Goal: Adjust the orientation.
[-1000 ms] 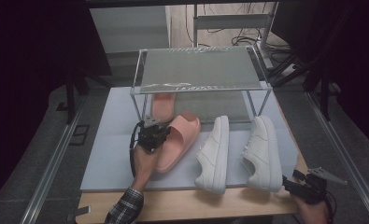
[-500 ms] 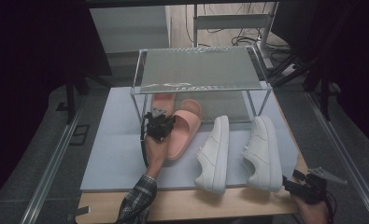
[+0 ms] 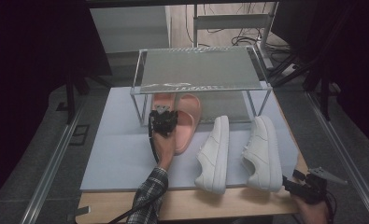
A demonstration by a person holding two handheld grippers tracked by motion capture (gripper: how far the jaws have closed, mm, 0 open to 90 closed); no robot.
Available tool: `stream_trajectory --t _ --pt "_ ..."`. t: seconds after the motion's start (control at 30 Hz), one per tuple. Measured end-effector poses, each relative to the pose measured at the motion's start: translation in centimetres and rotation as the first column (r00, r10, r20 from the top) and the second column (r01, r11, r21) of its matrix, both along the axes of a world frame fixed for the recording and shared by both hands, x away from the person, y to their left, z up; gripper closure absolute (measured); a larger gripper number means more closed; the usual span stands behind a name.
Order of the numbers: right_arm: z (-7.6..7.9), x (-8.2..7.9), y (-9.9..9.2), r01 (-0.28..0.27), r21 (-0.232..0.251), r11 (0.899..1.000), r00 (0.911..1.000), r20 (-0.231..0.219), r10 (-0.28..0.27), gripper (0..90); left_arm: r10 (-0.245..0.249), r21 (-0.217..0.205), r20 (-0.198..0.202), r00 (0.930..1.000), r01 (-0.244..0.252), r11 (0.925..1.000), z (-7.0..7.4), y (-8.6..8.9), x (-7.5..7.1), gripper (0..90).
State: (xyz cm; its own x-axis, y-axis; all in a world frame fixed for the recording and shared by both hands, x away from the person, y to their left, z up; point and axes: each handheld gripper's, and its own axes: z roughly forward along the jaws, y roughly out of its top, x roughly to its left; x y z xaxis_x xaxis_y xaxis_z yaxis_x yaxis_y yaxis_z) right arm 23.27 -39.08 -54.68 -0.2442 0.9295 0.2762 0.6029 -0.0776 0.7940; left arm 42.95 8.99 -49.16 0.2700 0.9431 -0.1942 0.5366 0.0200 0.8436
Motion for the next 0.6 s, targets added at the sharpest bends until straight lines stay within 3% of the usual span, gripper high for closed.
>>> stream_trajectory --t 0.17,0.27,0.4,0.47,0.6 --pt "0.0 0.0 0.0 -0.001 0.000 1.000 1.0000 -0.001 0.001 18.9 -0.005 -0.029 -0.021 0.9998 0.005 0.9996 -0.3 0.4 0.5 79.9" --pt "0.0 0.0 0.0 0.000 0.000 1.000 1.0000 0.000 0.000 18.9 -0.020 -0.013 -0.023 0.9995 0.020 0.9997 0.0 0.5 0.2 77.0" --pt "0.0 0.0 0.0 -0.002 0.000 1.000 1.0000 -0.001 0.002 18.9 -0.064 -0.006 0.000 0.9979 0.064 0.9979 0.4 0.9 -0.6 76.5" --pt "0.0 0.0 0.0 -0.002 -0.001 1.000 1.0000 0.000 0.002 18.9 -0.108 -0.013 0.021 0.9939 0.109 0.9940 0.5 1.3 -1.2 76.1" --pt "0.0 0.0 0.0 -0.002 0.000 1.000 1.0000 0.000 0.002 19.0 -0.143 0.033 0.027 0.9894 0.142 0.9893 0.5 1.9 -2.3 76.6"
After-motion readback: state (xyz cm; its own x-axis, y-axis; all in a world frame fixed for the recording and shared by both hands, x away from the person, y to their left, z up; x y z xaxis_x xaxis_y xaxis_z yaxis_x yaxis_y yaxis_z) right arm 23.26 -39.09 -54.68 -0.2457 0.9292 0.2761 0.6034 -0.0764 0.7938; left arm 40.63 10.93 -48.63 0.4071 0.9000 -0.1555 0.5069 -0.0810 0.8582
